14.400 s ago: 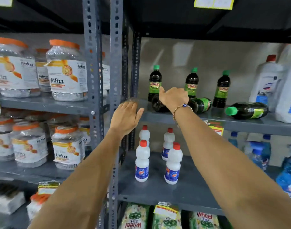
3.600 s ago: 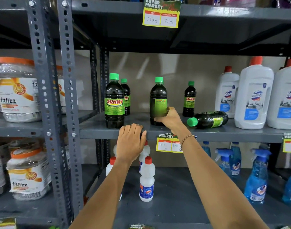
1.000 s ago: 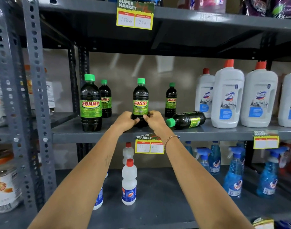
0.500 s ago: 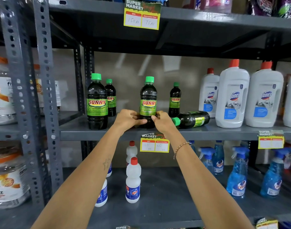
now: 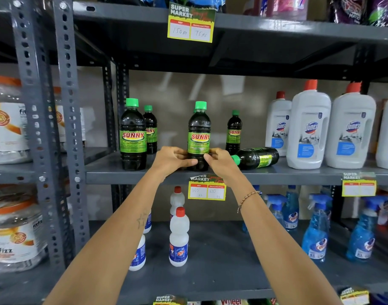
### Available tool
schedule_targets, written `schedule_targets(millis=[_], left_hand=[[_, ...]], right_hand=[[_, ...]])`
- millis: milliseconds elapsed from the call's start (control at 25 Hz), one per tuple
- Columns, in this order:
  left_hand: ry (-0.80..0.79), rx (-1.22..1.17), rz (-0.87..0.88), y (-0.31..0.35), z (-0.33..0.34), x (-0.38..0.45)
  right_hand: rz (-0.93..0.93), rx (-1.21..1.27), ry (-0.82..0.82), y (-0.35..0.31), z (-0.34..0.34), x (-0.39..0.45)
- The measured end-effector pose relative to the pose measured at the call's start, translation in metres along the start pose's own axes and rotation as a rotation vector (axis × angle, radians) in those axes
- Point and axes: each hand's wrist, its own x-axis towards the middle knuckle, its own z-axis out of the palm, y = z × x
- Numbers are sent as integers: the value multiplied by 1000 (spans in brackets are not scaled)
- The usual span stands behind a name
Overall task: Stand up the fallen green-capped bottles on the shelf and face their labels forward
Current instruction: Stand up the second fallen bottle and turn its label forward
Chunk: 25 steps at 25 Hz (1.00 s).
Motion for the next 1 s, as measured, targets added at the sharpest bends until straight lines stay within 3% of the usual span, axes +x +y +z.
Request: schedule_targets(millis=[1000], left_hand=[[63, 68, 146, -7, 0, -6]], right_hand=[[-35, 17, -66, 10, -2, 1]])
